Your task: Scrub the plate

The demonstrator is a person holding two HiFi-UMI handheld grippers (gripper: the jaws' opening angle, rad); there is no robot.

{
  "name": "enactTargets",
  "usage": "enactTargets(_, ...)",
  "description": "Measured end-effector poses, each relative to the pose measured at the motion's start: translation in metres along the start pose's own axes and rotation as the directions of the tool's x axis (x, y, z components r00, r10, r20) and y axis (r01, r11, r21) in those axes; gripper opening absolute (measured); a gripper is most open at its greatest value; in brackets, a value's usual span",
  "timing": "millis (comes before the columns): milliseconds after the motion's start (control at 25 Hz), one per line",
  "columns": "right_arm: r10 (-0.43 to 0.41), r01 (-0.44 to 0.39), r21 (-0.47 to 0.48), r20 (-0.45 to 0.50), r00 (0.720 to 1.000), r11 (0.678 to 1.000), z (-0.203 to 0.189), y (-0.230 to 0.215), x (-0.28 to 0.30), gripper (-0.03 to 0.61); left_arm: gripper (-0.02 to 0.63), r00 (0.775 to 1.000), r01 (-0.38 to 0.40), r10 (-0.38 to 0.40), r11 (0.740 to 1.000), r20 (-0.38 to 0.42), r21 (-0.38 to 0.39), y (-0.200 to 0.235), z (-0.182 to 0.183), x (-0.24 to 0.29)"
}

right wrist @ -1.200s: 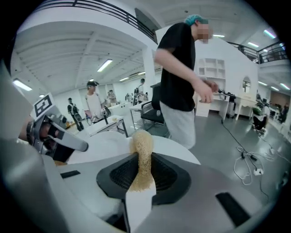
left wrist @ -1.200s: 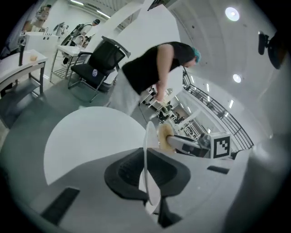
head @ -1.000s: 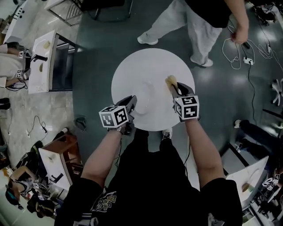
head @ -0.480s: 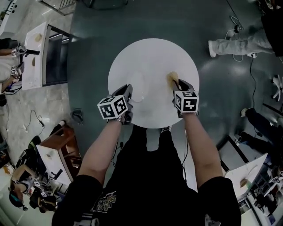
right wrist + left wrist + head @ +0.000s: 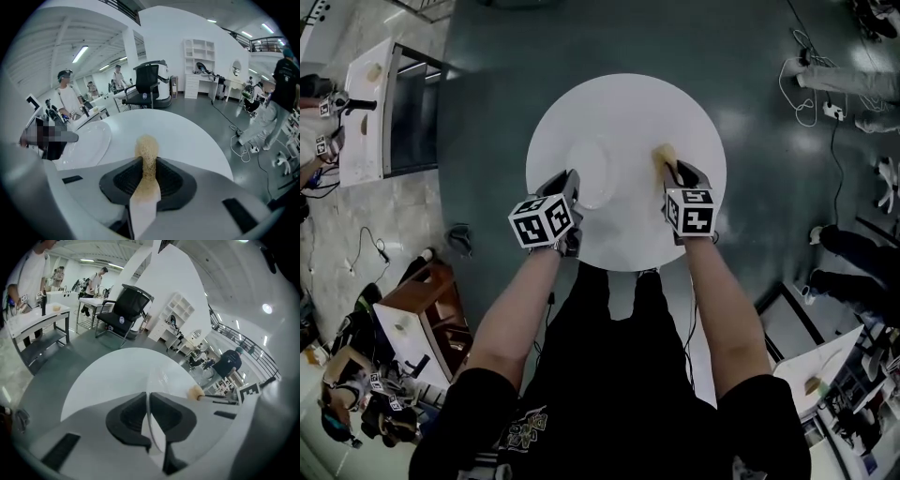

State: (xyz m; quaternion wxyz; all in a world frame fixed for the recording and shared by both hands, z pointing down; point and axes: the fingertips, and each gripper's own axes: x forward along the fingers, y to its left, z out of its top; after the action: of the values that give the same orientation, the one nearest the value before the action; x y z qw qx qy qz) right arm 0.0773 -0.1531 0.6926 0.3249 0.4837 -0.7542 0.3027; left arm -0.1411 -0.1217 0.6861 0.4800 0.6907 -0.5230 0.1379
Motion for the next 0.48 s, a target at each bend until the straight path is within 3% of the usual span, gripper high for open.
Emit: enactTargets(480,-0.030,0.030,-0.047,0.002,1.000,0.998,-0.002,0.002,0.001,0.095,0.066,0.990,-0.133,0.138,0.974,-0.013,0.181,0.015,-0.006,0.009)
